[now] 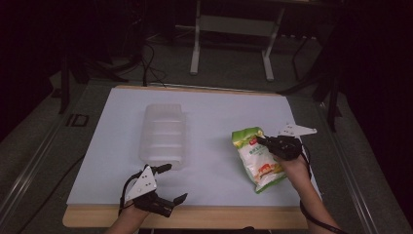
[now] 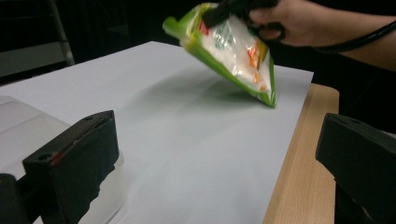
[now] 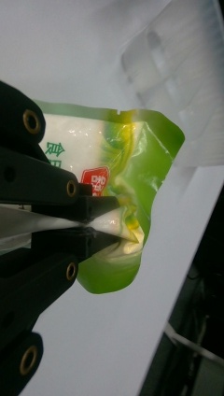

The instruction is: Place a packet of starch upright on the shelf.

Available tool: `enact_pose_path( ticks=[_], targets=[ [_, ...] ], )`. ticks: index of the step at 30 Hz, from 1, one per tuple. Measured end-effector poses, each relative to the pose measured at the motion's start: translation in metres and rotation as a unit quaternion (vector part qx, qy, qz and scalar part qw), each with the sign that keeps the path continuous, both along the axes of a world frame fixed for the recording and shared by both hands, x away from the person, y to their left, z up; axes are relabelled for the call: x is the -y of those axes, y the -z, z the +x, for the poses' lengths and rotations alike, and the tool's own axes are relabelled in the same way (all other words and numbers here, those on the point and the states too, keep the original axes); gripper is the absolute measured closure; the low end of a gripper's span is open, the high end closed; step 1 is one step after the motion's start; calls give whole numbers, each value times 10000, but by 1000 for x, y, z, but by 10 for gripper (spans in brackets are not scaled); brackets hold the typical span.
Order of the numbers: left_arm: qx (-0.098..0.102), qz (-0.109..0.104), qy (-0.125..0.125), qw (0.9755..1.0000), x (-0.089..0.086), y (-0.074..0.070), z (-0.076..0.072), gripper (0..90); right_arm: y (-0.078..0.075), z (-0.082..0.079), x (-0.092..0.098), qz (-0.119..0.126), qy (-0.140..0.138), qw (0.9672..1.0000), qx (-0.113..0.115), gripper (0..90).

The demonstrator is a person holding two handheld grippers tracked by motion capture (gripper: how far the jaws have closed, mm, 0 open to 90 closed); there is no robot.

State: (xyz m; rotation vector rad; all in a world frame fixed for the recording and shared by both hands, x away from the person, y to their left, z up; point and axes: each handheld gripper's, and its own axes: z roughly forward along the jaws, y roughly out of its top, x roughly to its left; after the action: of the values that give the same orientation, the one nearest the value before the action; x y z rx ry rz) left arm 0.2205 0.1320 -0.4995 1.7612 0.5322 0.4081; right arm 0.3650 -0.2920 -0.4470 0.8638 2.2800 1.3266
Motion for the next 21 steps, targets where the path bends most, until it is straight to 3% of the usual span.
enact_pose_path(
  ticks=[9, 14, 21],
  targets=[
    [-36, -8, 14, 10000, 3, 0, -1, 0, -27, -20, -3, 168, 25, 9989, 440, 865],
    [-12, 94, -45, 9999, 7, -3, -2, 0, -39, -29, -6, 219, -4, 9979, 614, 865],
    [-216, 29, -120, 9997, 12, -11, -3, 0, -57, -42, -11, 306, 33, 9951, 945, 865]
  ],
)
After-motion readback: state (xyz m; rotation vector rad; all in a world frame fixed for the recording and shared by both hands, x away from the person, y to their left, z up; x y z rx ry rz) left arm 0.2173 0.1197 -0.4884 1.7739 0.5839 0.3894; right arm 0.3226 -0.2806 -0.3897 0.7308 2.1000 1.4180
